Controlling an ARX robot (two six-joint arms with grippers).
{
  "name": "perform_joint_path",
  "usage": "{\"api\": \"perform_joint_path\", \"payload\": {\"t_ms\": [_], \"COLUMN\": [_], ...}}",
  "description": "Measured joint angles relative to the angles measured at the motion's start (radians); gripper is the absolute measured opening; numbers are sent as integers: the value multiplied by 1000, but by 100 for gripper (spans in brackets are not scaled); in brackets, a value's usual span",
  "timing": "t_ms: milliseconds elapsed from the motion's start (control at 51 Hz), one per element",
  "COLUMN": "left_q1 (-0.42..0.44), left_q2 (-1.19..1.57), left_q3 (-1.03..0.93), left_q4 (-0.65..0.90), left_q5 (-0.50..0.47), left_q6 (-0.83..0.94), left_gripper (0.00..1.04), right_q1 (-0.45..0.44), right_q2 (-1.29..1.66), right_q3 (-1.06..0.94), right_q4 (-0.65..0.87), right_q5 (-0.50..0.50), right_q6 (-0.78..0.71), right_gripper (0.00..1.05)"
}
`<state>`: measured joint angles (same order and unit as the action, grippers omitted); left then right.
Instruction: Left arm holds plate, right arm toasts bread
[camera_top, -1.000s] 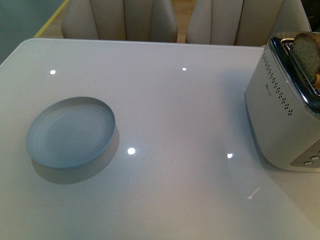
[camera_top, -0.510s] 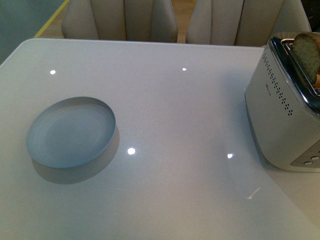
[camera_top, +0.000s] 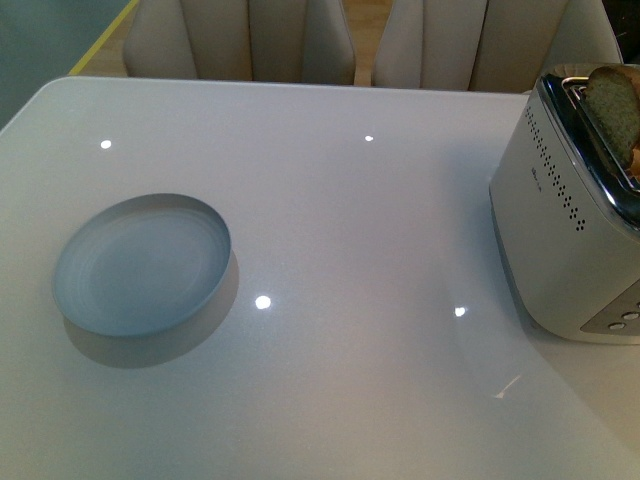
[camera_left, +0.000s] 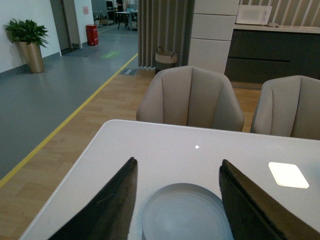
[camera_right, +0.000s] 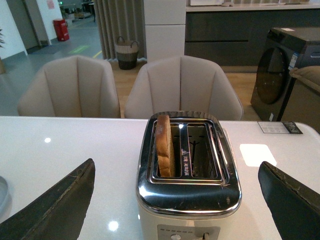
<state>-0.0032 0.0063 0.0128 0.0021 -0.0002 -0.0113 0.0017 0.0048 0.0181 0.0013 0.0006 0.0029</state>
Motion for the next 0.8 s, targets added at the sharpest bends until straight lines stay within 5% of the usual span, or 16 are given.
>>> {"api": "perform_joint_path", "payload": {"t_ms": [255,804], "left_q1": [0,0], "left_q2": [0,0], "left_q3": [0,0], "left_q4": [0,0], "left_q5": [0,0], "left_q6": [0,2], "left_gripper": [98,97], "right_q1": [0,0], "right_q2": [0,0], "right_q3": [0,0], "right_q4": [0,0], "right_q5": [0,0], "right_q6": [0,0], "right_gripper": [96,96]}}
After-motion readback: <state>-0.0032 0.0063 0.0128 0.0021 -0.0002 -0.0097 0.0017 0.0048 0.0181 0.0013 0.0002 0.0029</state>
